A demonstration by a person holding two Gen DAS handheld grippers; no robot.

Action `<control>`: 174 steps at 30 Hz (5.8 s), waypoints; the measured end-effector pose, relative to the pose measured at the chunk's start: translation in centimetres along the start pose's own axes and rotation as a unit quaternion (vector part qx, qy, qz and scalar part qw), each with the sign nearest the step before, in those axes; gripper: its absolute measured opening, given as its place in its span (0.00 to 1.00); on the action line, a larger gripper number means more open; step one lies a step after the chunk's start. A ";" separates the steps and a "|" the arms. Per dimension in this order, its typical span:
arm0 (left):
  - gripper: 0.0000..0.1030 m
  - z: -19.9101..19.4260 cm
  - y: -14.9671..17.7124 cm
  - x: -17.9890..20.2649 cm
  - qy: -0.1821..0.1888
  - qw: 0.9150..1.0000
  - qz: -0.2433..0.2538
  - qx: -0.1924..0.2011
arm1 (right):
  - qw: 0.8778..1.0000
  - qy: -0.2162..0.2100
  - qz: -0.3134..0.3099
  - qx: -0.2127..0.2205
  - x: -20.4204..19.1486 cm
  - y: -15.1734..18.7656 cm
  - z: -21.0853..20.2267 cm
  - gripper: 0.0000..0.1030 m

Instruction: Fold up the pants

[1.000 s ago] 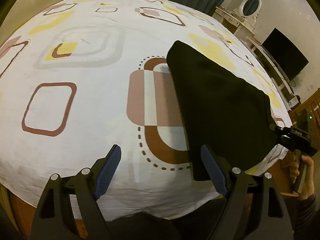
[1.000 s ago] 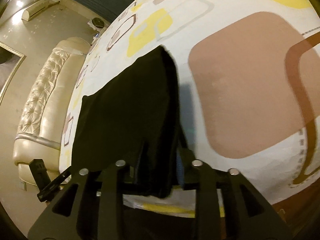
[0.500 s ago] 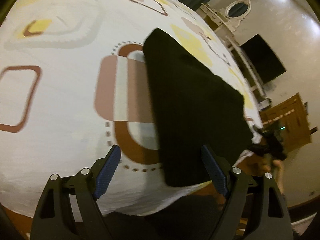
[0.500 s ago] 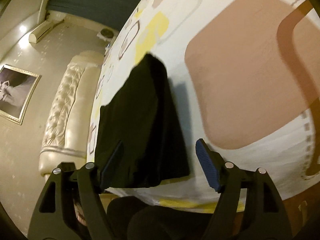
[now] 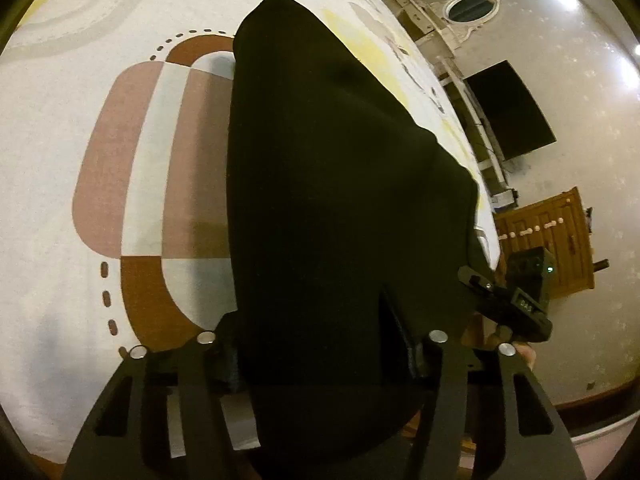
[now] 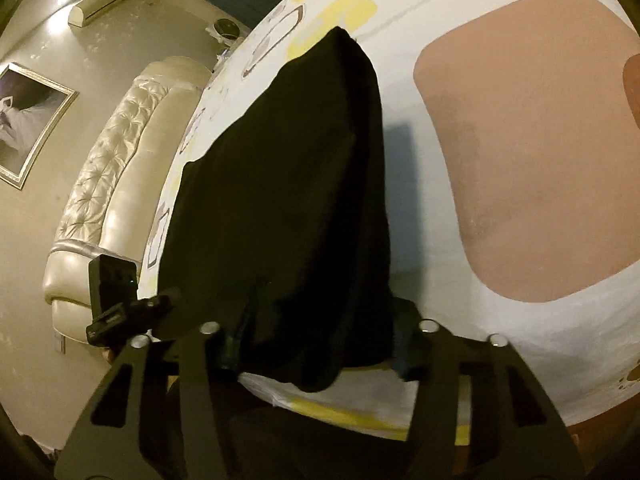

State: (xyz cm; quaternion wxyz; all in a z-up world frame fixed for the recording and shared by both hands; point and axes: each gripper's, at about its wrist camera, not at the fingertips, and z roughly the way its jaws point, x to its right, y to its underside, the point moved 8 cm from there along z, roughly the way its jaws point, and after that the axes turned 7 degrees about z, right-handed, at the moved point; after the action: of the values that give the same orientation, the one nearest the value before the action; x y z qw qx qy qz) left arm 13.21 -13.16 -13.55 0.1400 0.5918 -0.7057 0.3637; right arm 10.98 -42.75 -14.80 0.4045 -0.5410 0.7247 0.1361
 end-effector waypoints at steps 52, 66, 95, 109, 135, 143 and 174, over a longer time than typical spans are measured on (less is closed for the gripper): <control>0.44 -7.3 0.9 -5.4 -0.119 0.991 0.029 0.061 | 0.998 -0.036 -0.026 -0.037 -7.4 2.6 7.9 0.40; 0.76 -9.6 0.7 -5.6 -0.111 0.986 0.069 0.107 | 0.997 -0.051 -0.039 -0.037 -8.5 2.1 6.6 0.65; 0.24 -5.8 -11.7 -9.4 -0.095 0.989 0.064 0.091 | 0.993 -0.096 -0.063 -0.023 -13.0 -8.3 12.5 0.32; 0.24 -5.5 -22.1 -11.2 -0.187 0.971 0.091 0.114 | 0.991 -0.092 -0.091 0.019 -16.2 -18.3 16.1 0.32; 0.26 -2.8 -25.0 -16.4 -0.222 0.968 0.066 0.093 | 0.995 -0.099 -0.010 -0.022 -11.8 -22.4 22.6 0.32; 0.27 -2.6 -24.7 -16.9 -0.214 0.970 0.063 0.096 | 0.994 -0.106 -0.007 -0.023 -11.7 -22.3 22.7 0.32; 0.83 -11.6 -13.8 -14.0 -0.129 0.983 0.034 0.129 | 0.993 -0.096 0.050 0.037 -8.4 -15.8 9.9 0.79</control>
State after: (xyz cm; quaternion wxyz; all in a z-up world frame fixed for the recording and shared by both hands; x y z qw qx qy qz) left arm 27.12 4.48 -9.42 -0.0424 0.6224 -0.6850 0.3764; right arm 30.16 -36.78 -11.13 0.4847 -0.4731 0.7131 0.1809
